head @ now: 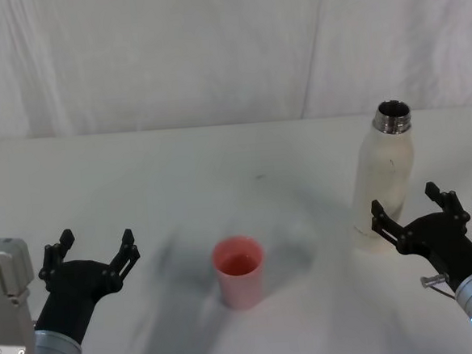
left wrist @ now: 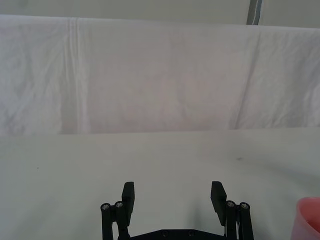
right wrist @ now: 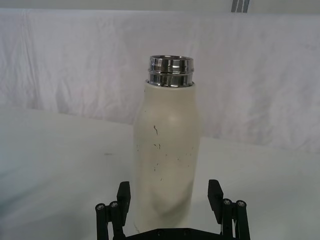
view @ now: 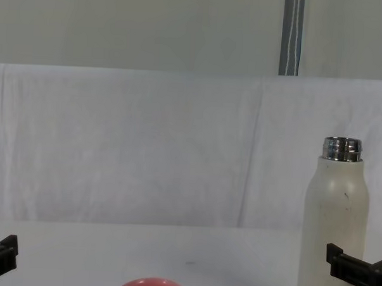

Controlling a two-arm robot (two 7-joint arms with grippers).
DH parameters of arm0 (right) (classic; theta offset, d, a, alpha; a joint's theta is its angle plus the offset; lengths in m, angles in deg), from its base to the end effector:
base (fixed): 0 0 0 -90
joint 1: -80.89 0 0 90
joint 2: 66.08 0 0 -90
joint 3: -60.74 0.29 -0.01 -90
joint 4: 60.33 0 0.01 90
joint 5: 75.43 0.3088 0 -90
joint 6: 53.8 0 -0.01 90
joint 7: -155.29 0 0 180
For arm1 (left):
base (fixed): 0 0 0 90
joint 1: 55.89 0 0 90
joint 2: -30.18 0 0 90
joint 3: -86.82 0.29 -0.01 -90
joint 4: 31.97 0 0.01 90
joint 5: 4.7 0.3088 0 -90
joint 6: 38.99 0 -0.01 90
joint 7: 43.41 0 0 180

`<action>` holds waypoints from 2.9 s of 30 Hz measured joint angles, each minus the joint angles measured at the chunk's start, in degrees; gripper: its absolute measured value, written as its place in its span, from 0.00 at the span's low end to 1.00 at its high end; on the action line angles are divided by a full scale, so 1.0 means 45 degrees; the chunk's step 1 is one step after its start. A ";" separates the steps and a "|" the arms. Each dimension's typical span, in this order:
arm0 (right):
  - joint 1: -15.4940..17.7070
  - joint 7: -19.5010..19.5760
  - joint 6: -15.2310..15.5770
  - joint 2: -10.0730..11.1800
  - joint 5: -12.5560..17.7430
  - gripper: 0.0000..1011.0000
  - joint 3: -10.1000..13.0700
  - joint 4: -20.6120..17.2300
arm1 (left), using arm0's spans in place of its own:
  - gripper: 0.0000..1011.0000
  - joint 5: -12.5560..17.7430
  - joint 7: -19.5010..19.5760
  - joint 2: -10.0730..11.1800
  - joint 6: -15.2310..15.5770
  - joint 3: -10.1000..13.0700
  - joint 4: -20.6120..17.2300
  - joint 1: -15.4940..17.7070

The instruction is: Grasp the thermos with one hand and pour water into the cup lid.

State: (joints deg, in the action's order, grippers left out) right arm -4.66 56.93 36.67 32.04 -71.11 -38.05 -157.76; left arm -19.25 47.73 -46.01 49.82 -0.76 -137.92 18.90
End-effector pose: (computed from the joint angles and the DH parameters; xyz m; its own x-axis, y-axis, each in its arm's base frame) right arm 0.3022 0.0130 -0.2876 0.3081 -0.9498 0.0549 0.9509 0.3093 0.0142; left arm 0.2530 0.0375 -0.2853 0.1246 0.9917 -0.0327 -0.9921 0.1241 -0.0175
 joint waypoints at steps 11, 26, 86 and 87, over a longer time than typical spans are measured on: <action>-0.0261 -0.0141 0.0164 0.0010 0.0205 0.99 0.0018 0.0280 | 0.99 0.0000 0.0000 0.0000 0.0000 0.0001 0.0000 0.0000; -0.0634 -0.0221 0.0258 -0.0023 0.0467 0.99 -0.0017 0.0810 | 0.99 0.0001 0.0000 0.0000 0.0000 0.0000 0.0000 0.0000; -0.2046 -0.0314 0.0237 -0.0372 0.1042 0.94 -0.0295 0.2588 | 0.99 0.0000 0.0000 0.0000 0.0000 0.0000 0.0000 0.0000; -0.2044 -0.0313 0.0236 -0.0371 0.1042 0.94 -0.0295 0.2588 | 0.99 0.0000 0.0000 0.0000 -0.0001 0.0000 0.0000 0.0000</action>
State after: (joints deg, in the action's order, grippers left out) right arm -13.85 55.52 37.74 30.37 -66.43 -39.38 -146.12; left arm -19.25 47.73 -46.01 49.81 -0.76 -137.92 18.90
